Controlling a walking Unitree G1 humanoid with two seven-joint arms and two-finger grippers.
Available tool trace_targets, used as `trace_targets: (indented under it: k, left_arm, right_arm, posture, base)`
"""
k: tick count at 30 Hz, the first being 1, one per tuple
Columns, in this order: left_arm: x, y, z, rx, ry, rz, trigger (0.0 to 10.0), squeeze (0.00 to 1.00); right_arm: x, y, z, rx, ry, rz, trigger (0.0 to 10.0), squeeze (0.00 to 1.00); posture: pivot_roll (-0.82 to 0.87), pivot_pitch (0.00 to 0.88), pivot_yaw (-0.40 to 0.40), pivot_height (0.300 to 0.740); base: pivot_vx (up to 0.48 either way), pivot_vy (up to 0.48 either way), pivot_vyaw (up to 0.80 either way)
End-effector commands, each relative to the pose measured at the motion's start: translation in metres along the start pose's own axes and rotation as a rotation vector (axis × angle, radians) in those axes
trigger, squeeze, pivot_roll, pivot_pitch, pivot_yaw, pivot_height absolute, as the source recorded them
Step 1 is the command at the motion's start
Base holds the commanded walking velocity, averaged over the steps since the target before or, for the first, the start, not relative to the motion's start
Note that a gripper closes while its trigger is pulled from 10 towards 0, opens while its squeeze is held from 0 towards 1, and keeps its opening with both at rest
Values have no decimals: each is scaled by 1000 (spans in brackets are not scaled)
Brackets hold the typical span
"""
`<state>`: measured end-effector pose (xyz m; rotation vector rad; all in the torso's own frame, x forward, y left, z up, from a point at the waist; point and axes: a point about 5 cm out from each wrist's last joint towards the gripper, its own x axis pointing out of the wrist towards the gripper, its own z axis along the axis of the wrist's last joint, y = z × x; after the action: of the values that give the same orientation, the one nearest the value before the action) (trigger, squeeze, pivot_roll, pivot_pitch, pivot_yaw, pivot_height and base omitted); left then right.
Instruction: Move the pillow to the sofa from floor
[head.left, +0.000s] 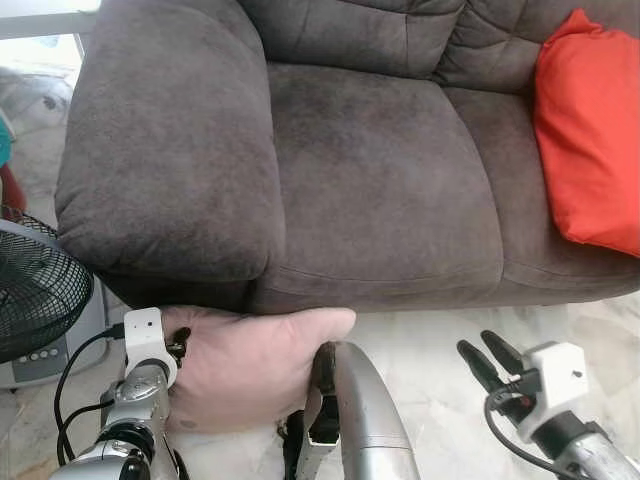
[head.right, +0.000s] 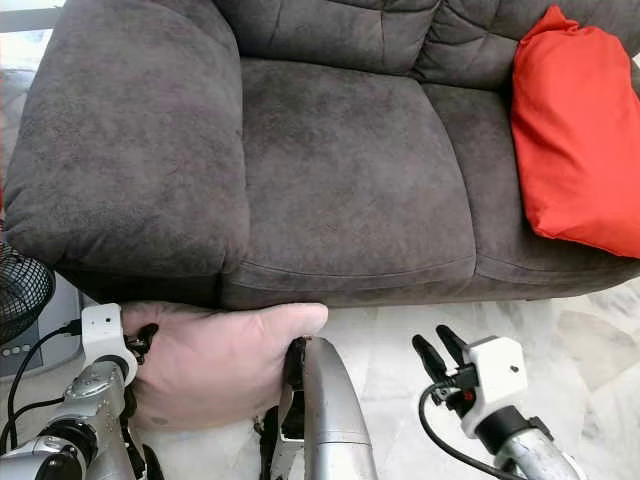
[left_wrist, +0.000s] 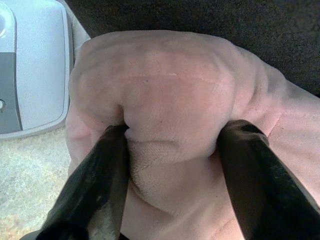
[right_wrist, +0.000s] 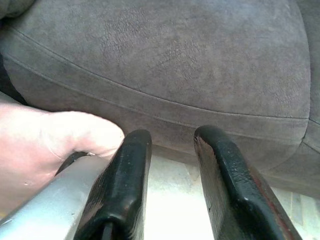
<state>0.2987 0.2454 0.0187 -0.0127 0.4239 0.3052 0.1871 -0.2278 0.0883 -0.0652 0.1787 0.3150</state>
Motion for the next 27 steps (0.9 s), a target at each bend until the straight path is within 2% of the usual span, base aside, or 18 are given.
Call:
trace_targets:
  k: [1, 5, 9, 14, 21, 27]
  left_arm:
    - [-4, -3, -15, 11, 59, -5, 0, 0]
    - [-3, -4, -13, 11, 55, -11, 0, 0]
    - [-3, -4, -12, 15, 56, -12, 0, 0]
    - [-3, -4, -12, 20, 55, -16, 0, 0]
    - [-4, -5, -14, 28, 55, -21, 0, 0]
    - [-3, -9, -11, 34, 41, -43, 0, 0]
  right_arm:
    - [-9, -12, -7, -3, 33, -38, 10000, 0]
    - [-7, -15, -15, 5, 45, -42, 10000, 0]
    - [6, -15, -23, 14, 54, -41, 10000, 0]
    - [11, -13, -27, 17, 55, -42, 10000, 0]
    - [18, 10, -17, 12, 9, -26, 10000, 0]
    - [17, 16, -7, 4, -16, -29, 10000, 0]
  posture:
    - [-96, 306, -326, 522]
    - [-96, 304, -323, 522]
    - [-94, 297, -317, 522]
    - [-89, 293, -314, 522]
    - [-82, 278, -306, 522]
    - [-81, 268, -298, 522]
  base:
    - [0, 0, 0]
    - [0, 0, 0]
    - [0, 0, 0]
    - [0, 0, 0]
    - [0, 0, 0]
    - [0, 0, 0]
